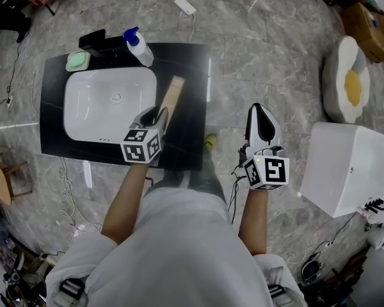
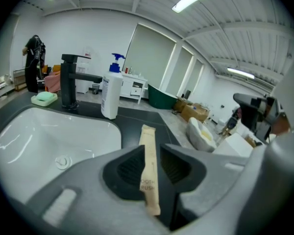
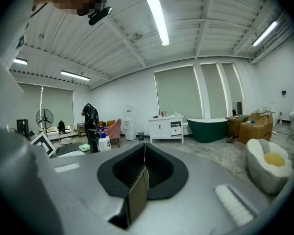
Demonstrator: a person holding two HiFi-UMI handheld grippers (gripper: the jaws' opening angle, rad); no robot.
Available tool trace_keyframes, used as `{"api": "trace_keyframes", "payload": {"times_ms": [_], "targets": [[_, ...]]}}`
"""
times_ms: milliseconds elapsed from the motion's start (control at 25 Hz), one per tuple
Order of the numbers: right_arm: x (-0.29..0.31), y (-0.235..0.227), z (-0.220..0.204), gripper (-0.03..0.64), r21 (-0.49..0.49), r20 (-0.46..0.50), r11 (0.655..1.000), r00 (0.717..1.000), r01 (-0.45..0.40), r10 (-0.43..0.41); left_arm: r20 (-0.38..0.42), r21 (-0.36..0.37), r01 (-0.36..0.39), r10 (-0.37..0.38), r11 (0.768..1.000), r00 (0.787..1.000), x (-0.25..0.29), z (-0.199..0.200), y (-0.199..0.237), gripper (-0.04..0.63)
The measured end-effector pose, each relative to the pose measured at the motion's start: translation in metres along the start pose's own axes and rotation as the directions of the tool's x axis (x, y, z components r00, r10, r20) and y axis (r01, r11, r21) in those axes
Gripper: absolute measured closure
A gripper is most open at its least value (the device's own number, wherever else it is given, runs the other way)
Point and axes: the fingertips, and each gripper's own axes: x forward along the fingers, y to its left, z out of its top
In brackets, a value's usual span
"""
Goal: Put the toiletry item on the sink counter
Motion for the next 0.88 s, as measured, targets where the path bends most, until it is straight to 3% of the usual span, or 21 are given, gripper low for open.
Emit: {"api": "trace_keyframes", "payload": {"times_ms": [280, 880], "targets": [[-0.018, 0.018, 0.013, 0.612, -0.005, 0.022, 1.0, 1.0, -0.004, 0.005, 0.043, 0.023, 0.011, -0.012, 1.0, 0.999, -0.026, 0.009, -0.011, 0.511], [-0.061, 0.062, 0.036, 0.612, -0.019, 0.064, 1.0, 0.998, -0.014, 0.015, 0.18, 0.108, 0.02, -0.039, 0.994, 0.983, -0.101, 0.047, -0.032, 0.597]]}}
